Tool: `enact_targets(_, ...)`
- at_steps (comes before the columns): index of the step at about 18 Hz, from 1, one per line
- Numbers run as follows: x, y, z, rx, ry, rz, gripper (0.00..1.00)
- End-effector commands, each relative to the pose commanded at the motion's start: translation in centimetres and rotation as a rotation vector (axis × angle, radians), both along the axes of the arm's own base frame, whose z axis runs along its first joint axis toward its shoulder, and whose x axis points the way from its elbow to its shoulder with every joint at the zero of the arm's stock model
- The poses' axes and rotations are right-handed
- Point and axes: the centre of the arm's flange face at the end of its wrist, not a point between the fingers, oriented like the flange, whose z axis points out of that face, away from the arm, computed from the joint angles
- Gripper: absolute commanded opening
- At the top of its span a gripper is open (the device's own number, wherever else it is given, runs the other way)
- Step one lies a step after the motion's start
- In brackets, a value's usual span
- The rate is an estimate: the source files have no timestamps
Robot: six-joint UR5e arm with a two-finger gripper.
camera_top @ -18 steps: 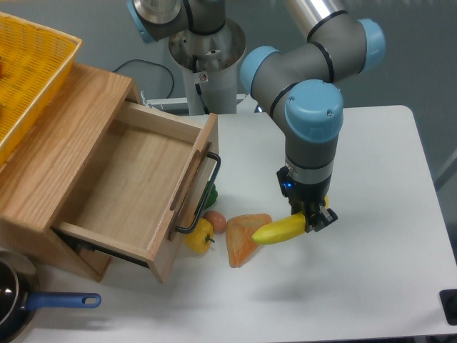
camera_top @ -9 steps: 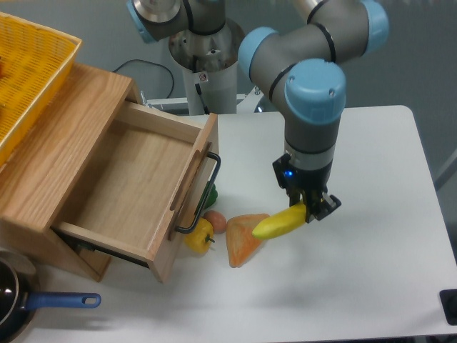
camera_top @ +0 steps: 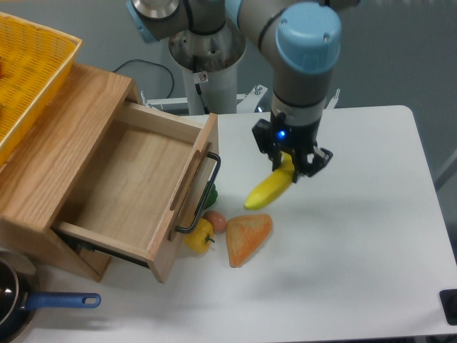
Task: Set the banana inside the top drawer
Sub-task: 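Lift the banana up off the table with the gripper, then carry the banana over the open wooden drawer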
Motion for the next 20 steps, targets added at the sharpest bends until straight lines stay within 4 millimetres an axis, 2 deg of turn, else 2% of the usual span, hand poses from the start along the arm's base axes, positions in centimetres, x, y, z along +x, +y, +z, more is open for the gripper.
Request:
enact_targets(4,2.1,0.1,2.4,0.099,-0.052,0.081,0.39)
enact_targets(7,3.8,0.3,3.5,0.132,-0.086,0.105,0.39)
enact_targets(10,5.7,1.0,4.1,0.135,-0.111,0.134,0.39)
enact_targets(16,9.8,3.8,4.2,0.133,-0.144,0.149,0.39)
enact_targets(20,12.0,4.2,5.0,0.139,-0.139,0.126,0.4)
